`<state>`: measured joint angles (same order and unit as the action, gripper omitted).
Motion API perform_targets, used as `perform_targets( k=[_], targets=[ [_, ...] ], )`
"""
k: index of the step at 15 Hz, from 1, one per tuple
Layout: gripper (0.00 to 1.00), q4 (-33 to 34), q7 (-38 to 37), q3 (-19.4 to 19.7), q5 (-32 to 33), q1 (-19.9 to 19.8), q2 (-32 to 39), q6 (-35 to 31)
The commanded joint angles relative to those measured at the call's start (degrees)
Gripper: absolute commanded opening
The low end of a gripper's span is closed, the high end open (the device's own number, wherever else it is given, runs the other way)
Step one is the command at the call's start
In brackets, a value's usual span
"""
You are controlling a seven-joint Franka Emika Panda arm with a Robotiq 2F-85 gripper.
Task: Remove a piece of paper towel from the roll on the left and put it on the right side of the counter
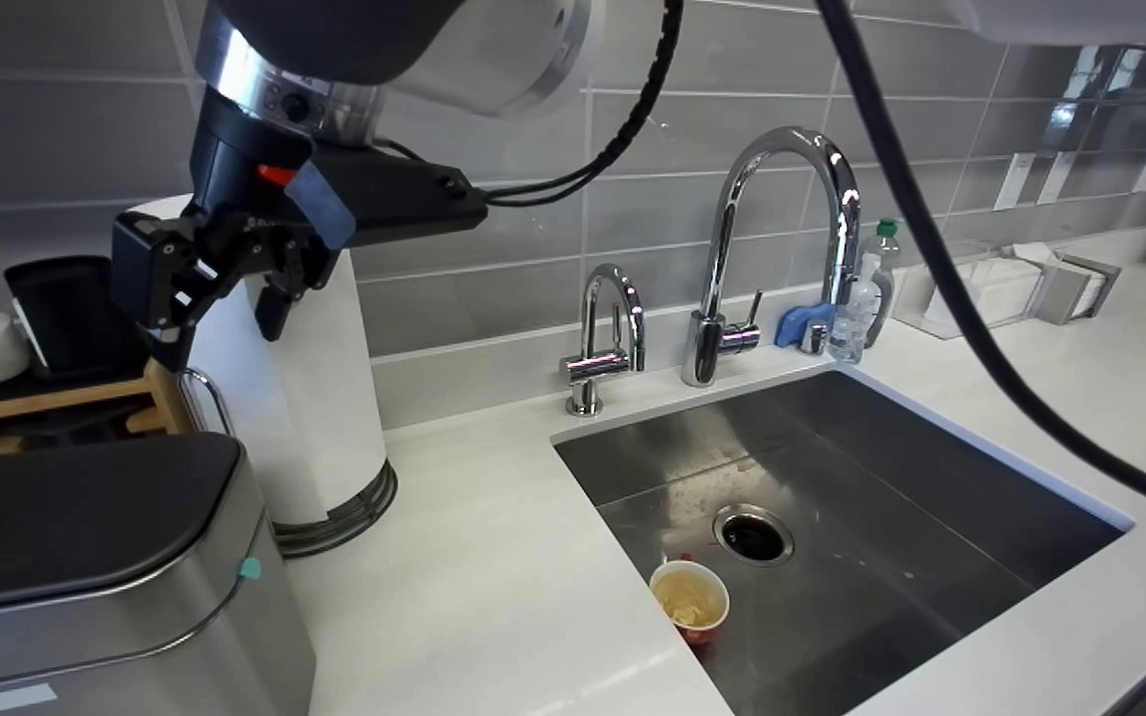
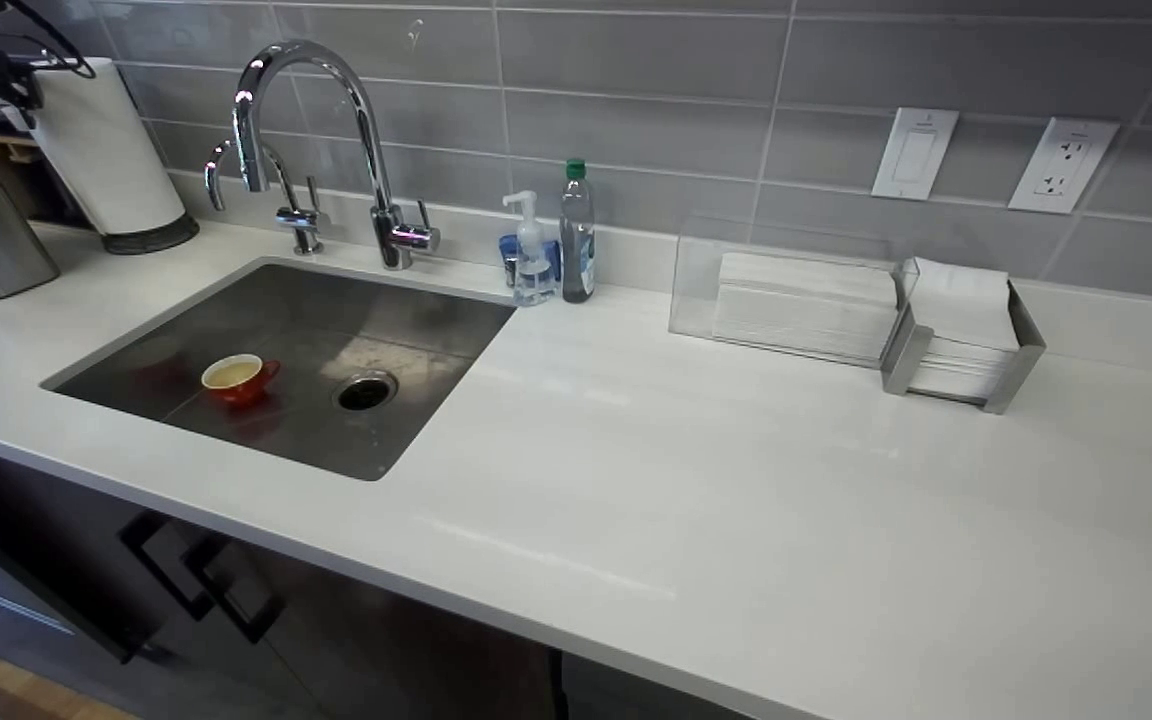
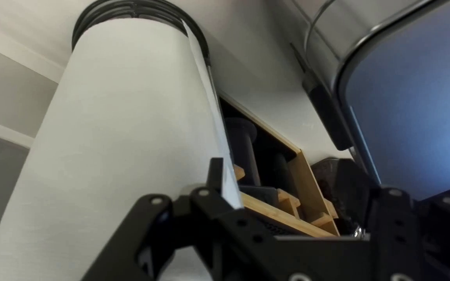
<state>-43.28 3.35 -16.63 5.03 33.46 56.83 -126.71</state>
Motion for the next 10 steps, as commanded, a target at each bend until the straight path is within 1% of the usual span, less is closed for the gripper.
perform_targets(
  k=[1,3,4,5,7,8,9,10],
  targets=[
    [0.66,2.55,-2.35,1.49,1.62,2.36,1.44,-1.57],
    [0.63,2.78,-3.75,2.65,2.72,3.36,1.52,-2.97],
    [0.54,2.77,-4.89,3.74,3.63,4.02,1.51,-4.11],
    [0.59,2.76,-5.96,4.71,4.47,4.57,1.55,-5.22],
    [0.66,2.76,-8.11,6.45,5.90,5.36,1.87,-7.27],
    [0.67,2.75,-9.22,7.41,6.60,5.74,2.11,-8.15],
    [0.64,2.75,-10.17,8.15,7.10,6.00,2.33,-8.60],
    [0.49,2.76,-11.03,8.74,7.37,6.19,2.63,-8.76]
  ],
)
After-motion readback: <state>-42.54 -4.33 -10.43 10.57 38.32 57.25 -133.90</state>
